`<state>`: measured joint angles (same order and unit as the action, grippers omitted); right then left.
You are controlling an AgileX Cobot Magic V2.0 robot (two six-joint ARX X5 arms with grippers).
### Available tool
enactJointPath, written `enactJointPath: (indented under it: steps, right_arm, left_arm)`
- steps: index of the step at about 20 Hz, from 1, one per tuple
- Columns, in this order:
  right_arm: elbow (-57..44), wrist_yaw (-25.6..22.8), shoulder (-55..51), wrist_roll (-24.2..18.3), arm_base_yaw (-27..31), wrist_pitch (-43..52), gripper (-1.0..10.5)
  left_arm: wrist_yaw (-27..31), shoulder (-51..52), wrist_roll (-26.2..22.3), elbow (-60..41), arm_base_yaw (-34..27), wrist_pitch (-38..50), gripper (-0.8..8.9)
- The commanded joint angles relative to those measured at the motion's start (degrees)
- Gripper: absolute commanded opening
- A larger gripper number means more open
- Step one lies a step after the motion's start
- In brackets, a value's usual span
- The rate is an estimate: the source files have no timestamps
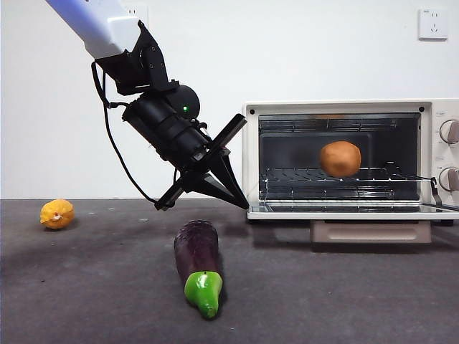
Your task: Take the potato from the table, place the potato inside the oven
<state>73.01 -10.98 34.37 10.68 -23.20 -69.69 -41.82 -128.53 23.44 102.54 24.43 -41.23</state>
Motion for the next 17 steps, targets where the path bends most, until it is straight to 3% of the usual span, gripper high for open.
enactJointPath:
  steps: [1,4,9,11,17]
  right_arm:
    - [0.04,-0.15,-0.17,-0.35,-0.04,0.24,0.0]
    - [0.04,-0.13,-0.17,-0.33,-0.04,0.17,0.0]
    - [0.04,-0.15,-0.15,-0.35,-0.04,-0.17,0.0]
    - [0.04,-0.15,-0.15,-0.35,-0.04,-0.07,0.0]
    - [0.04,-0.15,-0.15,-0.33,-0.04,-0.2,0.0]
  left_arm:
    - [-0.42,-0.85,-1.09,-0.2,0.92,0.77,-0.08]
    - [6.03,-0.85,-1.27,-0.2,1.27,0.04,-0.08]
    - [9.94,-1.36,-1.18,-0.2,1.88,0.35,-0.08]
    - [15.78,-1.36,-0.92,-0.2,1.99,1.18,-0.08]
    - [13.51,-1.68,-2.03,-0.22,2.03,0.98,-0.08]
